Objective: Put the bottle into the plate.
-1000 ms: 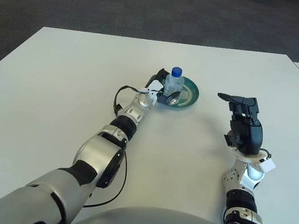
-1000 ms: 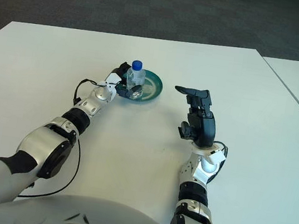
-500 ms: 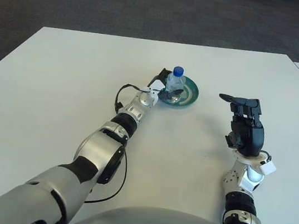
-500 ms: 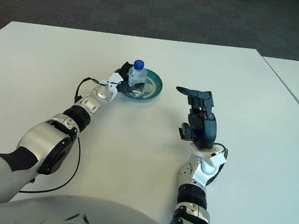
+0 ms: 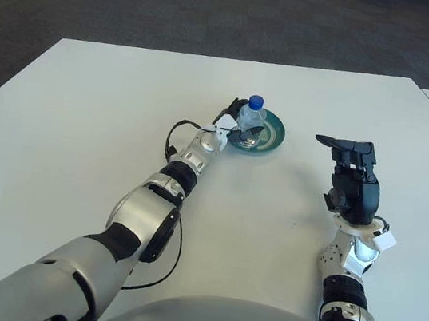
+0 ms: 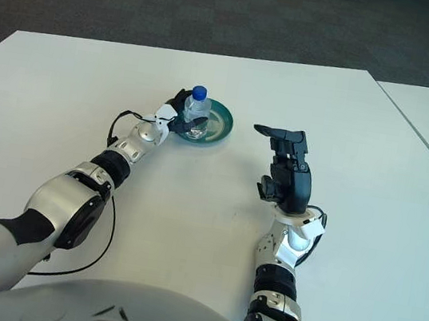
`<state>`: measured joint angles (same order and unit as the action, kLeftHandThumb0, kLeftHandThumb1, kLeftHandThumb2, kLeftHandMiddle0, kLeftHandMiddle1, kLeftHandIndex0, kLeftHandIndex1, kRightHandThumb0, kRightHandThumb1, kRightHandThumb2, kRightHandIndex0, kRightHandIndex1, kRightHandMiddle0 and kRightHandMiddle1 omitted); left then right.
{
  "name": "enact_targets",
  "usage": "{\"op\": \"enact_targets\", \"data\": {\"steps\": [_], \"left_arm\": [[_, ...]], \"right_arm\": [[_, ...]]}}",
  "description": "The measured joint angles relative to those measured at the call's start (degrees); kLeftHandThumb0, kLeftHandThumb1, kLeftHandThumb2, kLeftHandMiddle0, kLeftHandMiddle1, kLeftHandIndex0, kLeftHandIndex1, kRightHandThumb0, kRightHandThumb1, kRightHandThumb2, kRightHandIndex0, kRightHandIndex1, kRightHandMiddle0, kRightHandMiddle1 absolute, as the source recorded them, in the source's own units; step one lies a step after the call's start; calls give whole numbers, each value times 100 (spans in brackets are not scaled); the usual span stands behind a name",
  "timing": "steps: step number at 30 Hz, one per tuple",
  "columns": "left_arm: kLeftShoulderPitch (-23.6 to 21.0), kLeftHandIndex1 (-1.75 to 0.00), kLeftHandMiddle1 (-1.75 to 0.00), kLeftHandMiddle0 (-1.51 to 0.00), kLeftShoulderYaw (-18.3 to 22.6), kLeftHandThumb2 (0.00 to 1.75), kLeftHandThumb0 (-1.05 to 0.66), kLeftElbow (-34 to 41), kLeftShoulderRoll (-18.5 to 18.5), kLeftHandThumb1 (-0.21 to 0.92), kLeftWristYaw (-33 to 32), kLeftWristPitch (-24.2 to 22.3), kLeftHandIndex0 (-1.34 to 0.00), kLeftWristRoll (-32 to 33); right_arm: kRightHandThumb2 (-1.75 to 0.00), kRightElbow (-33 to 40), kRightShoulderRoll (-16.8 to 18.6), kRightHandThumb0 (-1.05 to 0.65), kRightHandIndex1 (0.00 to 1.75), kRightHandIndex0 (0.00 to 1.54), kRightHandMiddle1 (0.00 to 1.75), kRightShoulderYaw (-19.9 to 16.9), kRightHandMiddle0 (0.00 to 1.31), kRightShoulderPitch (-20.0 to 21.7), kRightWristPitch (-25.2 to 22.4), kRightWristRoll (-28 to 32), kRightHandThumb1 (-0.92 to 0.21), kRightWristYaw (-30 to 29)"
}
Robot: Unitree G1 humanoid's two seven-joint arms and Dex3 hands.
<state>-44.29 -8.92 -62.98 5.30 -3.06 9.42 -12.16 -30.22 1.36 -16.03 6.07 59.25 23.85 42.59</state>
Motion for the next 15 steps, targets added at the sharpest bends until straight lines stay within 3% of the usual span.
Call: {"op": "enact_targets", "data": {"steps": [15], "left_arm": [[1, 0, 0, 0, 1, 37, -105, 124, -28, 92, -11, 127, 0, 7]], "right_arm": [[-58, 2, 1, -68, 110, 46, 126, 5, 17, -1, -184, 23, -78, 102]]}}
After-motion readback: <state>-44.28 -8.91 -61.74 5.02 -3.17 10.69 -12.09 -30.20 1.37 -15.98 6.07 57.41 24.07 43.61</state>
